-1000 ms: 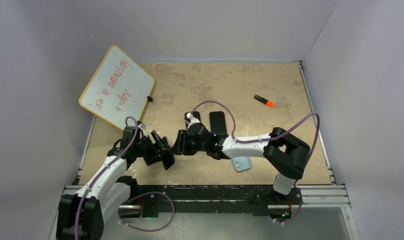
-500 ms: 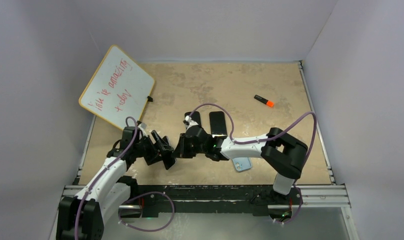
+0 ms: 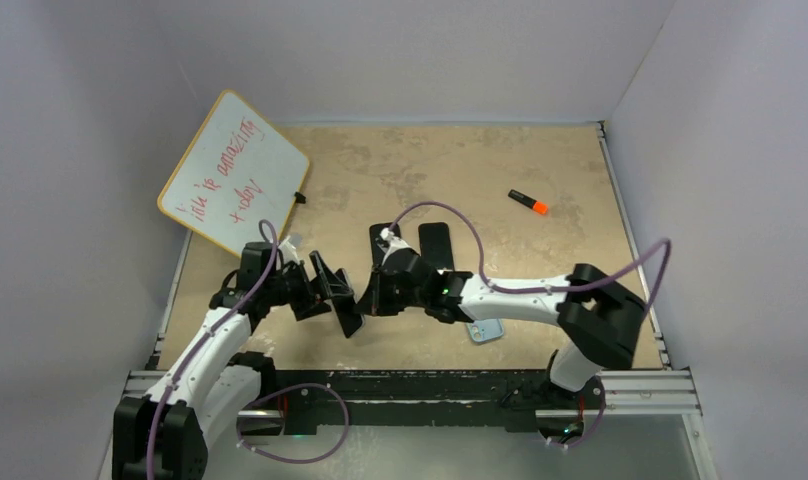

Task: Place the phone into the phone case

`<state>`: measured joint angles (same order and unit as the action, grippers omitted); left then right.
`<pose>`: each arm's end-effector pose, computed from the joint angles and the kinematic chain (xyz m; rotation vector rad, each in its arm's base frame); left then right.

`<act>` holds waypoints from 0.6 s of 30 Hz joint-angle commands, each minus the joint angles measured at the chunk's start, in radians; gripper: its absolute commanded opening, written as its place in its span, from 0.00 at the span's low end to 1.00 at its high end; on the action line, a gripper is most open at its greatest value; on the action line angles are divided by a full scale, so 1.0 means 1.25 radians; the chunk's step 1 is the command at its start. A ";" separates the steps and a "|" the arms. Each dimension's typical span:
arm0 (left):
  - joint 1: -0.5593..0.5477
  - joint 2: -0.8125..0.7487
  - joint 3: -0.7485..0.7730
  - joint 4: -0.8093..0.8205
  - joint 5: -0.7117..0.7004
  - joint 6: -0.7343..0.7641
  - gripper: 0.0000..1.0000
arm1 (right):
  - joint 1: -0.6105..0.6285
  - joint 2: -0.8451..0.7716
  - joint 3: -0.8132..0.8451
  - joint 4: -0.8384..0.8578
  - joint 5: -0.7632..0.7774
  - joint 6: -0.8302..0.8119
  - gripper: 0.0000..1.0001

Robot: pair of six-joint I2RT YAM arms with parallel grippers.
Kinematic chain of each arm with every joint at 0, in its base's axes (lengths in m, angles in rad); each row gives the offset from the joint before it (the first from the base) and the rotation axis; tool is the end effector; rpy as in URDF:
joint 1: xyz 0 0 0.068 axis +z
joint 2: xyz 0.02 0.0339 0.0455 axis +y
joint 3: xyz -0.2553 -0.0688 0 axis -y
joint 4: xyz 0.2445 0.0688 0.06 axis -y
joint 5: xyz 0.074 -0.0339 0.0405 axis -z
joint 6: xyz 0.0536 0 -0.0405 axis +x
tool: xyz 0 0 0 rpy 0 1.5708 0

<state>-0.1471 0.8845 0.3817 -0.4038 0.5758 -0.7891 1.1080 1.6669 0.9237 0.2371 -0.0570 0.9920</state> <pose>0.1685 -0.0545 0.1521 -0.5668 2.5439 -1.0887 0.1654 0.3384 0.1845 -0.1770 2.3618 1.2436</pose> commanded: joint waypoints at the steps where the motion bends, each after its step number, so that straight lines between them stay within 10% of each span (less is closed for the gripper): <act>1: -0.003 -0.048 0.076 0.050 0.133 0.060 0.85 | 0.002 -0.133 -0.061 -0.094 0.075 -0.042 0.00; 18: -0.028 -0.022 0.043 0.212 0.217 0.033 0.88 | -0.010 -0.539 -0.098 -0.777 0.496 0.001 0.00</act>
<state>-0.1623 0.8440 0.4274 -0.2176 0.8188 -0.7658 1.0996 1.0473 0.7635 -0.4675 0.3588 0.9360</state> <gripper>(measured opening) 0.889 0.027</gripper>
